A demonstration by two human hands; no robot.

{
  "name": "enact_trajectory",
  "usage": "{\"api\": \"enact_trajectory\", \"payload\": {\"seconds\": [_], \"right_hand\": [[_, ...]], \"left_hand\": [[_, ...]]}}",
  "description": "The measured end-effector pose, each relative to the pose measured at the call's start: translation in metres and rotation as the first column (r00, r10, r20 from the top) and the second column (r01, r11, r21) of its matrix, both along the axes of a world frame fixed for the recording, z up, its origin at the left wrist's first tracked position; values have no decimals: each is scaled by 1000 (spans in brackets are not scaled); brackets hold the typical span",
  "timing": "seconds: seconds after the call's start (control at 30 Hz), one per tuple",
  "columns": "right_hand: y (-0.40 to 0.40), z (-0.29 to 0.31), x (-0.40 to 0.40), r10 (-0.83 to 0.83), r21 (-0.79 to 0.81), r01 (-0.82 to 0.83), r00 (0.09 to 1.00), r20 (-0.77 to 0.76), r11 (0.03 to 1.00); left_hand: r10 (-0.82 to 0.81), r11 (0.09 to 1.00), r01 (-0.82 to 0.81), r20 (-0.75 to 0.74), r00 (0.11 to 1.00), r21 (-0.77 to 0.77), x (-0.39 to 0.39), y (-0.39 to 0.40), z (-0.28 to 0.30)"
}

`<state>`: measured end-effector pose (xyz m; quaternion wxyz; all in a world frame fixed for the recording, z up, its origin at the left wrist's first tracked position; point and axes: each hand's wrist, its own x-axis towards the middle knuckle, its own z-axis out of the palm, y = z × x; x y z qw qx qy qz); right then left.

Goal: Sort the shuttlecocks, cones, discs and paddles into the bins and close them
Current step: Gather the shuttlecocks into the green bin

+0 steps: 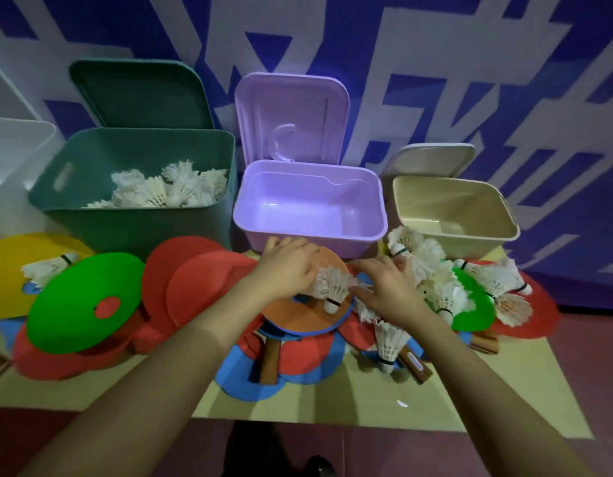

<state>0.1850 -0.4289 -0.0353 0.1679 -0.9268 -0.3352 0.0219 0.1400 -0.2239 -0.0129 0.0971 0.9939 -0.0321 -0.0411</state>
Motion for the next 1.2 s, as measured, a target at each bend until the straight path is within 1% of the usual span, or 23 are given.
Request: {"api": "enact_trajectory", "payload": {"seconds": [0.07,0.13,0.23,0.3,0.37,0.43,0.5,0.63,0.73,0.8,0.9,0.97,1.07,1.2], "right_hand": [[3,-7,-1,-2,7,2,1000,-10,1000],[5,-11,-1,-13,59,12,1000,13,998],[3,-11,-5,-75,252,65,997,27,966],[-4,-6,-7,-150,396,110,986,71,912],[-13,0,-8,-220,482,156,972,79,862],[-18,1,-10,-237,502,165,968,83,849],[-20,-2,-10,-218,487,149,972,86,861],[-17,-8,-11,-195,471,133,977,84,872],[-8,-4,-10,-159,479,98,983,89,872],[3,3,-7,-116,490,44,986,117,871],[24,18,-3,-39,536,-56,986,164,843],[44,31,0,-6,570,-111,980,200,814],[81,50,2,22,595,-183,963,267,782],[136,70,4,35,641,-227,954,298,733]], "left_hand": [[44,999,-45,-48,998,0,-3,-8,-16],[101,995,-103,-104,990,-17,-7,-12,-25],[134,989,-141,-142,981,-45,-11,-14,-37],[110,991,-118,-135,985,-58,-10,-16,-44],[87,992,-99,-148,985,-73,-7,-18,-49],[79,990,-96,-164,983,-99,-3,-22,-54],[62,991,-79,-151,987,-109,0,-25,-59],[116,973,-123,-48,992,-196,0,-25,-62],[143,972,-125,77,987,-198,-6,-14,-49],[169,970,-136,156,973,-202,-12,0,-32],[191,978,-156,303,934,-137,-22,24,-6],[233,971,-196,378,896,-134,-27,40,14],[287,958,-248,447,847,-144,-30,68,45],[306,952,-274,525,795,-139,-27,113,79]]}}
